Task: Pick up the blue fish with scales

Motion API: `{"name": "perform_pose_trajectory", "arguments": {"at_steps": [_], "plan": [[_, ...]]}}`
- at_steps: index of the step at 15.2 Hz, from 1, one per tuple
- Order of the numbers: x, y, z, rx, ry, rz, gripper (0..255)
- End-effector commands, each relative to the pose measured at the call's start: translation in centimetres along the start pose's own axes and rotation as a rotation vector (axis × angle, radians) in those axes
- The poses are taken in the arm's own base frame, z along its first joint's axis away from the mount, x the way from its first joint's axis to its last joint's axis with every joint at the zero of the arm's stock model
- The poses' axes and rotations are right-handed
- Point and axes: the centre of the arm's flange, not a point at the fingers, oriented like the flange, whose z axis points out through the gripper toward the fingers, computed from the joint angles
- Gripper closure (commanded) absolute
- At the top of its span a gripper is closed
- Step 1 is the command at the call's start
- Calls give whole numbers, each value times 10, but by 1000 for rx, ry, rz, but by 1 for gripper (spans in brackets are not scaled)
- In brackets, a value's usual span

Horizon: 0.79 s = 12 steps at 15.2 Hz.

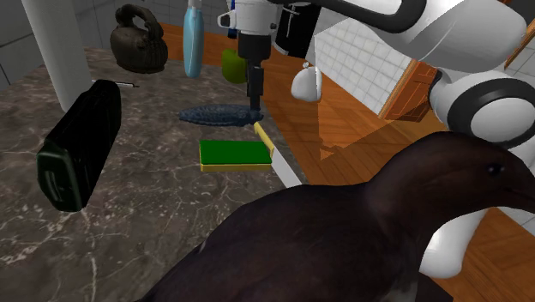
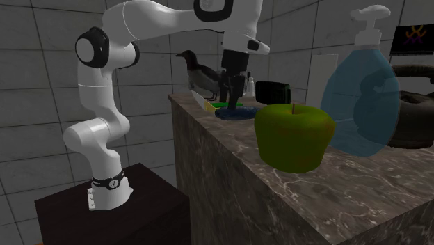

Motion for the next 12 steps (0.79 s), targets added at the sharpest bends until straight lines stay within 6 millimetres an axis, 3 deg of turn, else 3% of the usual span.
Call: {"name": "perform_pose_trajectory", "arguments": {"at_steps": [1,4,12], "plan": [[22,-14,-7,-4,-3,-89,0],[45,-31,-16,-9,-7,-186,0],[51,-28,24,-9,-7,-186,0]]}}
